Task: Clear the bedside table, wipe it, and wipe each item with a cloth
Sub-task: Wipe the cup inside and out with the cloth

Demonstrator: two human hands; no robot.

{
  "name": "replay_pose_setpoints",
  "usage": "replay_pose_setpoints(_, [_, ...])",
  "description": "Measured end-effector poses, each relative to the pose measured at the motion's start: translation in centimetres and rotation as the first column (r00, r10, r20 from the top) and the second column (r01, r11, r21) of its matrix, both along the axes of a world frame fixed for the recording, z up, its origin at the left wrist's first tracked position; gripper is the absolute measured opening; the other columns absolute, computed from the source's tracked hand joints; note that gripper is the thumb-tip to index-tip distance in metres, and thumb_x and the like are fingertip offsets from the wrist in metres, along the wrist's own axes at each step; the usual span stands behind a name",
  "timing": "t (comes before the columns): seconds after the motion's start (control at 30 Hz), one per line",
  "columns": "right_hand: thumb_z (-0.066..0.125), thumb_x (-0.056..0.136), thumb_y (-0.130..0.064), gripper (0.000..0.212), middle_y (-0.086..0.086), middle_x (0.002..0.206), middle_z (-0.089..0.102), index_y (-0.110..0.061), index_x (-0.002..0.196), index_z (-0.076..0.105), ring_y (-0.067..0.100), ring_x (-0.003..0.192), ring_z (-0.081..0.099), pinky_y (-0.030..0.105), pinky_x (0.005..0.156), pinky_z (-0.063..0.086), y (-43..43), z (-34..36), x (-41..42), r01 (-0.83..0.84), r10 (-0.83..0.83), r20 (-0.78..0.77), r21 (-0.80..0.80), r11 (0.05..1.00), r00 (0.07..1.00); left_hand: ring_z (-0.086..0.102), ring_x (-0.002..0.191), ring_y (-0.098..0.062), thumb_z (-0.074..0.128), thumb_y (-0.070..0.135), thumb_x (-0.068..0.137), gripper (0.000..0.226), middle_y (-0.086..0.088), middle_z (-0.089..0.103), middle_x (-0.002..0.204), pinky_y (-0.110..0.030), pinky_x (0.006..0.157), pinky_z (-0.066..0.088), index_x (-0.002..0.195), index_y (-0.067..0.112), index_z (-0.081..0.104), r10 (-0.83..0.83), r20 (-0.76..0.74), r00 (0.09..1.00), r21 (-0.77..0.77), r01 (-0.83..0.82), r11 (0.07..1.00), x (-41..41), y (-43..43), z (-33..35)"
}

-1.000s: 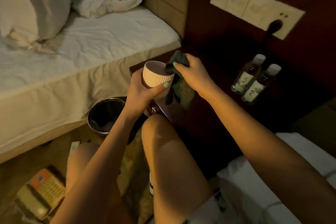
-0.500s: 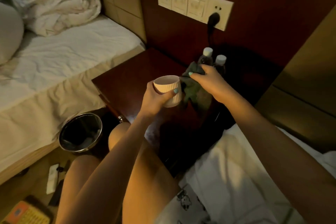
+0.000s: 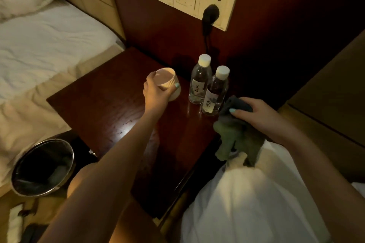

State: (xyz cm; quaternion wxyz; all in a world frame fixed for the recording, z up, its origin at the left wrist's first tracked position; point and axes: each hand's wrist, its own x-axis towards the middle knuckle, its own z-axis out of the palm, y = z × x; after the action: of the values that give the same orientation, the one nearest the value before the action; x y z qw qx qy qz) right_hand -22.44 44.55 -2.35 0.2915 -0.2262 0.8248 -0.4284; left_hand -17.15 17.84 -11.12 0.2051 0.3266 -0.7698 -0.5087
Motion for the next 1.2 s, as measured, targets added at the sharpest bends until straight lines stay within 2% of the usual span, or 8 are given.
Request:
replay_pose_setpoints(0.17, [0.060,0.092,-0.022,0.012,0.010,0.100,0.069,-0.018,0.102,0.065,0.023,0.093,0.067,0.045,0.089,0.054,0.5,-1.3,-0.9,0.091,-0.090,0.082,-0.017,0.996,0.993,0.022,0.138,-0.029,0.075,0.040,0.081,0.102,-0.011,0.024,0.152,-0.044,0.110,0.027,0.154,0.014,0.009,-0.025,0.075,0.997,-0.083,0.031,0.996,-3.1,-0.2,-2.0])
replay_pose_setpoints(0.33, [0.060,0.092,-0.022,0.013,0.008,0.101,0.069,-0.018,0.104,0.065,0.014,0.089,0.067,0.036,0.085,0.055,-0.5,-2.0,-1.1,0.079,-0.076,0.093,-0.031,0.996,0.993,0.021,0.138,-0.031,0.076,0.041,0.080,0.104,-0.012,0.022,0.153,-0.047,0.111,0.028,0.154,0.014,0.008,0.000,0.080,0.997,-0.080,0.006,0.997,-4.6,0.0,-2.7])
replay_pose_setpoints(0.5, [0.060,0.092,-0.019,0.014,0.002,0.099,0.071,-0.020,0.105,0.066,0.011,0.089,0.069,0.028,0.081,0.057,-2.1,-2.4,-0.8,0.057,-0.046,0.138,-0.072,0.996,0.989,0.028,0.138,-0.033,0.078,0.023,0.080,0.111,-0.012,0.013,0.155,-0.046,0.109,0.037,0.155,0.015,-0.004,-0.145,0.183,0.972,-0.046,0.156,0.987,-4.7,-0.9,-2.1])
replay_pose_setpoints(0.57, [0.059,0.093,-0.017,0.014,0.000,0.097,0.071,-0.020,0.104,0.066,0.010,0.088,0.069,0.022,0.076,0.056,-2.6,-2.3,-0.6,0.052,-0.035,0.163,-0.102,0.993,0.986,0.036,0.133,-0.032,0.076,0.019,0.080,0.106,-0.015,0.024,0.152,-0.043,0.103,0.041,0.155,0.013,0.001,-0.209,0.268,0.940,-0.110,0.245,0.963,-4.2,-1.9,-1.7])
replay_pose_setpoints(0.67, [0.059,0.093,-0.017,0.018,0.003,0.102,0.070,-0.017,0.109,0.065,0.014,0.093,0.069,0.027,0.080,0.056,-3.4,-2.2,-0.4,0.059,-0.034,0.187,-0.129,0.990,0.982,0.047,0.122,-0.035,0.076,0.028,0.080,0.083,-0.018,0.047,0.133,-0.045,0.093,0.043,0.148,0.012,0.032,-0.227,0.335,0.914,-0.335,0.341,0.878,-3.3,-3.1,-1.3])
replay_pose_setpoints(0.8, [0.059,0.093,-0.016,0.020,0.002,0.105,0.070,-0.017,0.112,0.065,0.013,0.094,0.069,0.029,0.082,0.056,-4.3,-2.3,-0.1,0.090,-0.055,0.215,-0.157,0.984,0.975,0.040,0.119,-0.031,0.078,0.046,0.074,0.071,-0.013,0.042,0.128,-0.044,0.091,0.045,0.132,0.014,0.053,-0.099,0.311,0.945,-0.601,0.276,0.750,-2.4,-3.1,-1.7])
replay_pose_setpoints(0.9, [0.059,0.093,-0.015,0.021,0.000,0.105,0.070,-0.021,0.112,0.064,0.011,0.095,0.068,0.026,0.081,0.056,-4.9,-2.6,0.0,0.083,-0.050,0.212,-0.152,0.985,0.976,0.040,0.126,-0.030,0.076,0.049,0.074,0.073,-0.010,0.042,0.135,-0.045,0.098,0.041,0.131,0.012,0.049,-0.105,0.293,0.950,-0.587,0.266,0.765,-3.1,-3.0,-2.3])
replay_pose_setpoints(1.2, [0.059,0.093,-0.017,0.024,0.005,0.111,0.069,-0.017,0.116,0.064,0.017,0.102,0.067,0.040,0.094,0.053,-5.6,-3.6,-0.1,0.086,-0.064,0.211,-0.098,0.991,0.975,0.044,0.113,-0.036,0.071,0.053,0.080,0.076,-0.017,0.044,0.127,-0.042,0.088,0.044,0.134,0.006,0.044,-0.062,0.246,0.967,-0.579,0.198,0.791,-3.6,-1.9,-3.6])
